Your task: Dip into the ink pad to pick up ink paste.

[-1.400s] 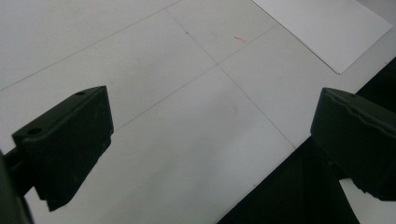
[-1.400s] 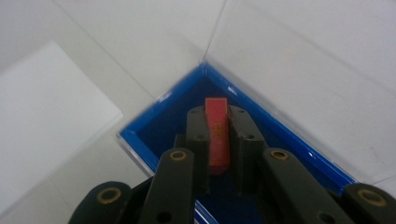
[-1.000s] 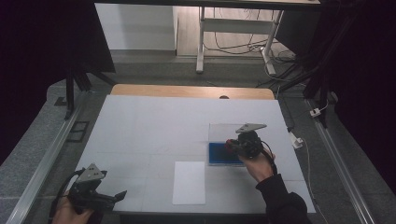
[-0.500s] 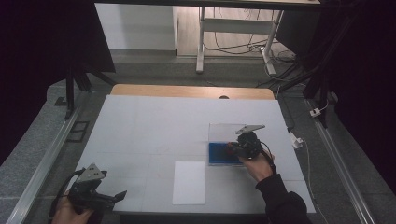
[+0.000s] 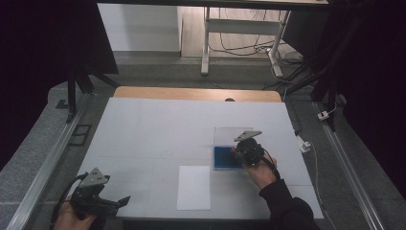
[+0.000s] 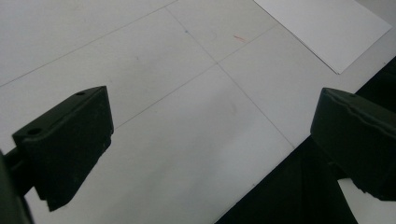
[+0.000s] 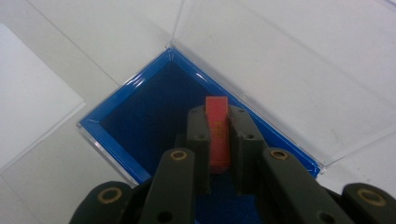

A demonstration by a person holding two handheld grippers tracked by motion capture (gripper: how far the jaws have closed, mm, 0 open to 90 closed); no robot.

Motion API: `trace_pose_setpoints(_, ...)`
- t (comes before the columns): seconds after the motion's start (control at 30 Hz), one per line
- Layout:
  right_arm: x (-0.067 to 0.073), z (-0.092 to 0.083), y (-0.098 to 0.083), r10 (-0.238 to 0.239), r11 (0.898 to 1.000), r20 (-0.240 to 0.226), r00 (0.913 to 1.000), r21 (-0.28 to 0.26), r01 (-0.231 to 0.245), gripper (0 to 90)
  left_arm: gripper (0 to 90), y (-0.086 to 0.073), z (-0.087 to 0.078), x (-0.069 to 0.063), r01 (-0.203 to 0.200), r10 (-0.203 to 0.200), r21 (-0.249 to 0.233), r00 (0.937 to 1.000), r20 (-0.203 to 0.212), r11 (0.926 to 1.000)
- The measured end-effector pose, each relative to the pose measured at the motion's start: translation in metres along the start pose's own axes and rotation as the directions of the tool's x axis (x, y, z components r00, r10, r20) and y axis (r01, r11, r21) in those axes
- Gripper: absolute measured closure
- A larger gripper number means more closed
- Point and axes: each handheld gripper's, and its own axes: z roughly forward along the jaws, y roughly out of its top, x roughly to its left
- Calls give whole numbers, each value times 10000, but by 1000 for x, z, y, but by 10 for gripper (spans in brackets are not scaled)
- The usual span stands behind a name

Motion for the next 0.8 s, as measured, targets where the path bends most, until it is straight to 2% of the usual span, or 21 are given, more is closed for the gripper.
trace_pose_setpoints(0.07, 3, 0, 1, -224, 9997, 150, 9996, 44, 224, 808, 0, 0, 0, 0, -4, 4, 6, 10000, -1, 10000)
trace_pose_setpoints(0.13, 3, 1, 1, -195, 9998, 161, 9997, 35, 194, 808, 0, 0, 0, 0, -1, 1, 9, 10000, -1, 10000)
trace_pose_setpoints(0.23, -4, 1, -1, 313, 9995, -203, 9993, -101, -315, 808, 0, 0, 0, 0, 18, -19, 18, 10000, 26, 10000)
trace_pose_setpoints(0.37, -13, 1, -4, 952, 9950, -712, 9929, -229, -970, 809, 0, 0, 0, 1, 36, -36, 21, 10000, 49, 10000)
trace_pose_setpoints(0.57, -19, 1, -7, 1392, 9890, -1057, 9846, -349, -1436, 809, 0, 0, 0, 1, 94, -94, -12, 9999, 98, 10000)
trace_pose_setpoints(0.67, -17, 1, -7, 1251, 9912, -921, 9879, -318, -1284, 809, 0, 0, 0, 1, 105, -105, -10, 9999, 128, 9999)
trace_pose_setpoints(0.8, -10, 1, -5, 797, 9963, -556, 9953, -270, -813, 808, 0, 0, 0, 2, 88, -89, 12, 9999, 130, 10000)
